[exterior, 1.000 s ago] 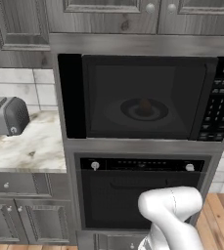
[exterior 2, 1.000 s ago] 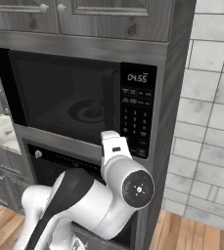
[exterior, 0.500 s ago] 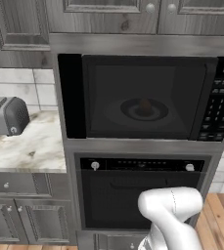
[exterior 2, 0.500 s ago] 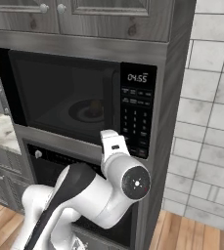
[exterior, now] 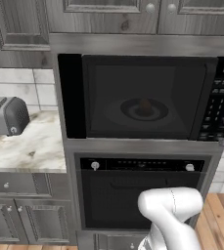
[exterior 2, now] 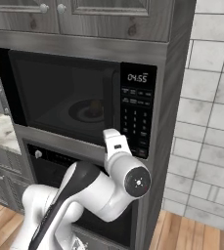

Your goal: Transport the chicken drumstick from the fridge to the microwave and turn on the microwave.

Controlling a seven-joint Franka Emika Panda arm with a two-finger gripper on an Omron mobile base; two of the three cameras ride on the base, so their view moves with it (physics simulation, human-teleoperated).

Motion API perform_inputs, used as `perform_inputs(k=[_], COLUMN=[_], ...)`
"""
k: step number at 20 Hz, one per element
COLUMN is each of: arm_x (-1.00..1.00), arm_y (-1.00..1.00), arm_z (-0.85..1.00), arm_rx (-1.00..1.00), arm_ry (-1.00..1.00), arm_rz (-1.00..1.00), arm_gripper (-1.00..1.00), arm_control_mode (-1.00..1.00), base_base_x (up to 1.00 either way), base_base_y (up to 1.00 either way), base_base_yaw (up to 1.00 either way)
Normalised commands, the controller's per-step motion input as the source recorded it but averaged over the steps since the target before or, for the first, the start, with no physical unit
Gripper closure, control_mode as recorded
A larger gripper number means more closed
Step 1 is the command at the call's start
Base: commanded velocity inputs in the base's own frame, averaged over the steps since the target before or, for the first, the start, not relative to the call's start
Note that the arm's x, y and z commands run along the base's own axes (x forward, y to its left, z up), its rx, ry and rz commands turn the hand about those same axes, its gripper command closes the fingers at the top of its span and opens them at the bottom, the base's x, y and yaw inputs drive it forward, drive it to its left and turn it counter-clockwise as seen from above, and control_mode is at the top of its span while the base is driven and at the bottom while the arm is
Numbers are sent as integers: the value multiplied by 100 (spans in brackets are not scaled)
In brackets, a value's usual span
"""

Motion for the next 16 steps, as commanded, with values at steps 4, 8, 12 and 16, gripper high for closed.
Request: perform_inputs(k=[4,8,12,16], arm_x=[24,18,11,9], arm_y=[0,0,-1,-9], arm_z=[-18,-12,-6,-2], arm_rx=[0,0,0,0], arm_ry=[-2,-3,-5,-3], arm_rz=[0,0,0,0], arm_gripper=[100,100,100,100], arm_control_mode=[-100,-100,-100,-100], base_base_x=[0,0,0,0], base_base_y=[0,0,0,0], base_base_yaw=[0,0,0,0])
